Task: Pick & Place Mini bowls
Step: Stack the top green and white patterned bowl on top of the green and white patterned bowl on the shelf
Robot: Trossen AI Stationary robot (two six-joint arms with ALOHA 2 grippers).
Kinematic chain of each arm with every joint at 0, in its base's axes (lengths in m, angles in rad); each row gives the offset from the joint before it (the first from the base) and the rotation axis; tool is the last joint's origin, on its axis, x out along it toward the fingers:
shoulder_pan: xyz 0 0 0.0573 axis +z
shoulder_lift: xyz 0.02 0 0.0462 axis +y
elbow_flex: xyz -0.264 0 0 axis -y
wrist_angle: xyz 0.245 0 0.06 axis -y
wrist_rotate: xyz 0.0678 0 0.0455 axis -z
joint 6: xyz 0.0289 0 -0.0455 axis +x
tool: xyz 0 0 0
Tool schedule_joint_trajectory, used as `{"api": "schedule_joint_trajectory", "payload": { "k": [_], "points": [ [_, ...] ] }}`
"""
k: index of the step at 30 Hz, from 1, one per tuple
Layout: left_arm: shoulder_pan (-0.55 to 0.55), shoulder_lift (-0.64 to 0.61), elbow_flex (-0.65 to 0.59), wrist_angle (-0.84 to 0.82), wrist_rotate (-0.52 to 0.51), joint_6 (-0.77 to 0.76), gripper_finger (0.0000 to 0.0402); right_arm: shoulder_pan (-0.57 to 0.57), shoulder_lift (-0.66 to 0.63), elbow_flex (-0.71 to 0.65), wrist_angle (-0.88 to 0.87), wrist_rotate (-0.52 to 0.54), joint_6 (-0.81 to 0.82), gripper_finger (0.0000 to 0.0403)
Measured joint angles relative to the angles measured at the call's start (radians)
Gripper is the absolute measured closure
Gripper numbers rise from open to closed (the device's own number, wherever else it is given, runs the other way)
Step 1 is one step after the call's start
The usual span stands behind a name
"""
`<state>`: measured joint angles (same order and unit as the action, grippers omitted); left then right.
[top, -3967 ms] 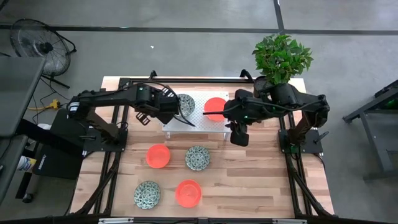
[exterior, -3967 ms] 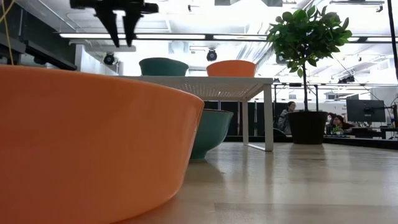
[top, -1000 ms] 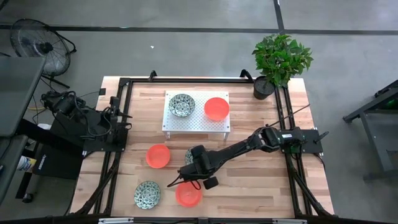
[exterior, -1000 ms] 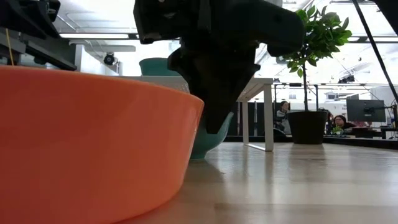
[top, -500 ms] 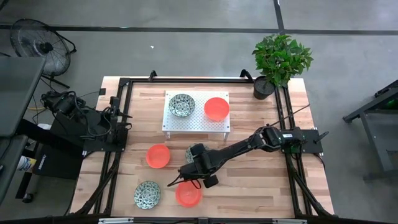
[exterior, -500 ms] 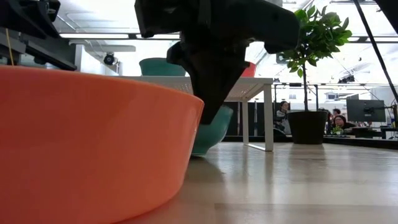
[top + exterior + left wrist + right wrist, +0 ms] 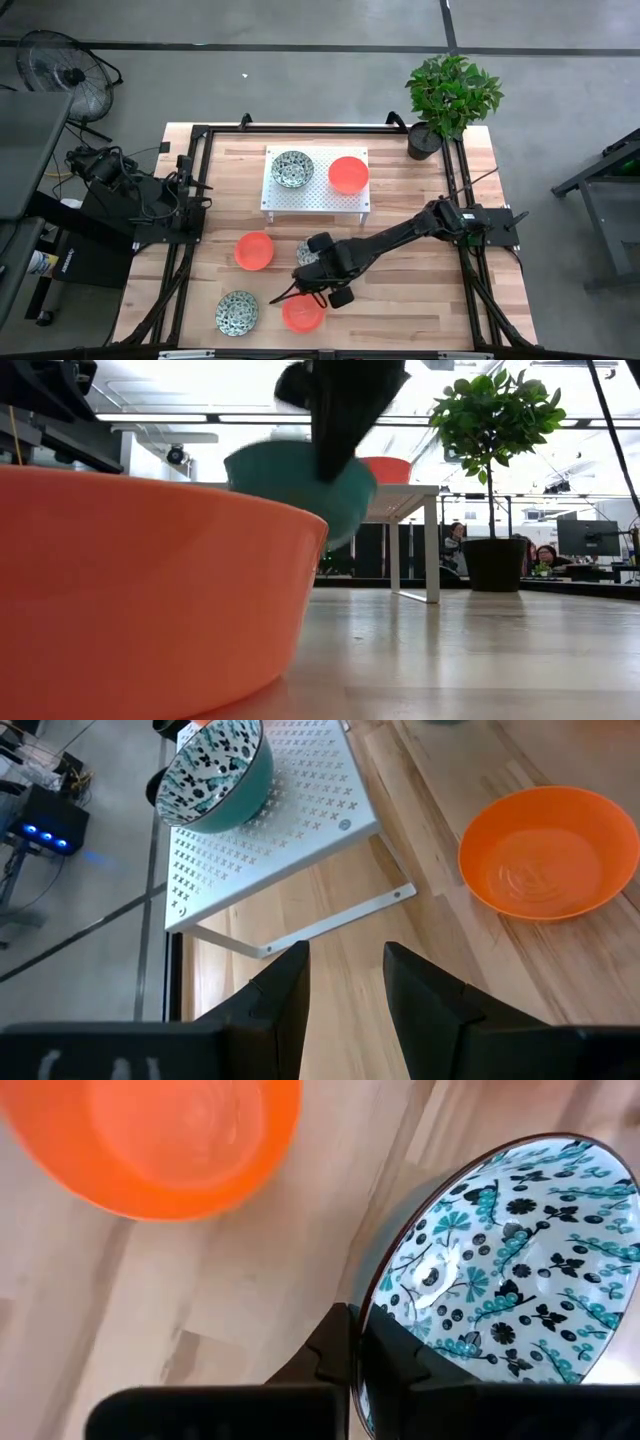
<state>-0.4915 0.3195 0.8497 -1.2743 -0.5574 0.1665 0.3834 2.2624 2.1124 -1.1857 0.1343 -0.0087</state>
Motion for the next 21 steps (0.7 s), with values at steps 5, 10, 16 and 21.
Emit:
{"api": "schedule_joint_trajectory", "payload": {
  "k": [5,10,16,21],
  "points": [
    [0.000,0.000,0.000,0.000,0.000,0.000,0.0277,0.016,-0.062,0.000,0.010,0.055,0.008,0.0401],
    [0.000,0.000,0.000,0.000,0.000,0.000,0.0277,0.011,-0.120,0.000,0.032,0.090,-0.008,0.0402],
    [0.000,0.000,0.000,0.000,0.000,0.000,0.0277,-0.023,-0.186,0.000,0.041,0.122,-0.049,0.0402],
    [0.000,0.000,0.000,0.000,0.000,0.000,0.0277,-0.064,-0.229,0.001,0.047,0.125,-0.107,0.0402]
  ]
}}
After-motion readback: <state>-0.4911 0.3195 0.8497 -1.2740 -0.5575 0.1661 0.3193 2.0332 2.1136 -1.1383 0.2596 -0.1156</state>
